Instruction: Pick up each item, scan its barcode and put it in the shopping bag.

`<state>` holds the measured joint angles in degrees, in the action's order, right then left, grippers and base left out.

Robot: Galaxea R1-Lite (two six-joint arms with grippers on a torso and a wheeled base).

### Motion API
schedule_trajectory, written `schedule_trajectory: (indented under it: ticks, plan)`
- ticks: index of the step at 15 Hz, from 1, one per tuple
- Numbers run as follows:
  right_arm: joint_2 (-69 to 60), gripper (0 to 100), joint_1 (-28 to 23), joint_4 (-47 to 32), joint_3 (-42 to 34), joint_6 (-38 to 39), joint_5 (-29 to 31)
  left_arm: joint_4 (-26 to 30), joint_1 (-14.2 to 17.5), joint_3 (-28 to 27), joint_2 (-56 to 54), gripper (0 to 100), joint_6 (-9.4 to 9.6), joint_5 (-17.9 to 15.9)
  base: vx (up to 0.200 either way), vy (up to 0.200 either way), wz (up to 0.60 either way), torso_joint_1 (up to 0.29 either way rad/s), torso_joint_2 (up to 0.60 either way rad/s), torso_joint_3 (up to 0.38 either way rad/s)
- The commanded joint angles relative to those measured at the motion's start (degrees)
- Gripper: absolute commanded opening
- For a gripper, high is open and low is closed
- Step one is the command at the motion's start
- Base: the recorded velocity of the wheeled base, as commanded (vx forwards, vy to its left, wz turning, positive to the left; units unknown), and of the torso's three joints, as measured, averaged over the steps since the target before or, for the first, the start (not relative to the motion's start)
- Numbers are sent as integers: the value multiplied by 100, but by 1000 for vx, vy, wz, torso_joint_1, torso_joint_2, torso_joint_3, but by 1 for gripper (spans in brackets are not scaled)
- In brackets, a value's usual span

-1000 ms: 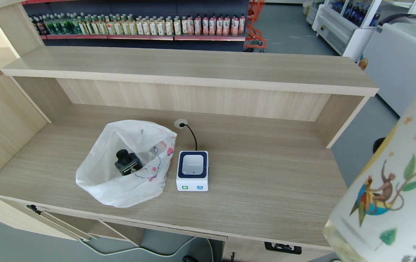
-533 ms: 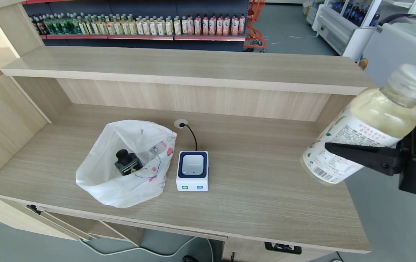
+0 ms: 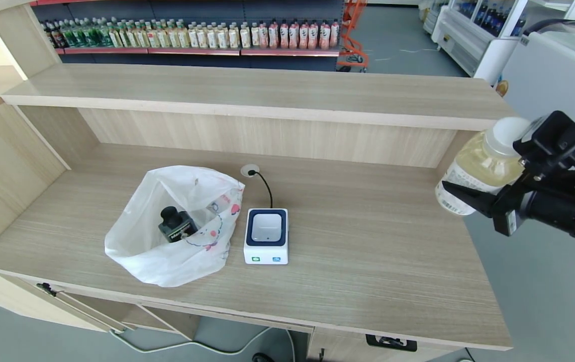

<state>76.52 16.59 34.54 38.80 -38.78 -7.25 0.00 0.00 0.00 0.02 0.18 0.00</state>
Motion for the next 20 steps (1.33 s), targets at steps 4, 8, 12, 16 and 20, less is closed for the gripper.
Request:
schedule_trajectory:
  ticks: [4, 8, 12, 16, 20]
  plan:
    - [197, 0, 46, 176, -31, -253, -4, 0, 0, 0, -2, 100, -1, 0, 0, 0, 0, 0, 0, 0]
    - [153, 0, 81, 176, -39, -323, -4, 0, 0, 0, -2, 100, 8, 0, 0, 0, 0, 0, 0, 0]
    - [135, 0, 81, 176, -92, -394, -22, 0, 0, 0, -2, 100, -1, 0, 0, 0, 0, 0, 0, 0]
    - [197, 0, 116, 211, -13, -402, -22, 0, 0, 0, -2, 100, 17, 0, 0, 100, 0, 1, 0, 0]
    - [408, 0, 266, 238, 110, -420, -66, 0, 0, 0, -2, 100, 8, 0, 0, 200, 0, 1, 4, 1]
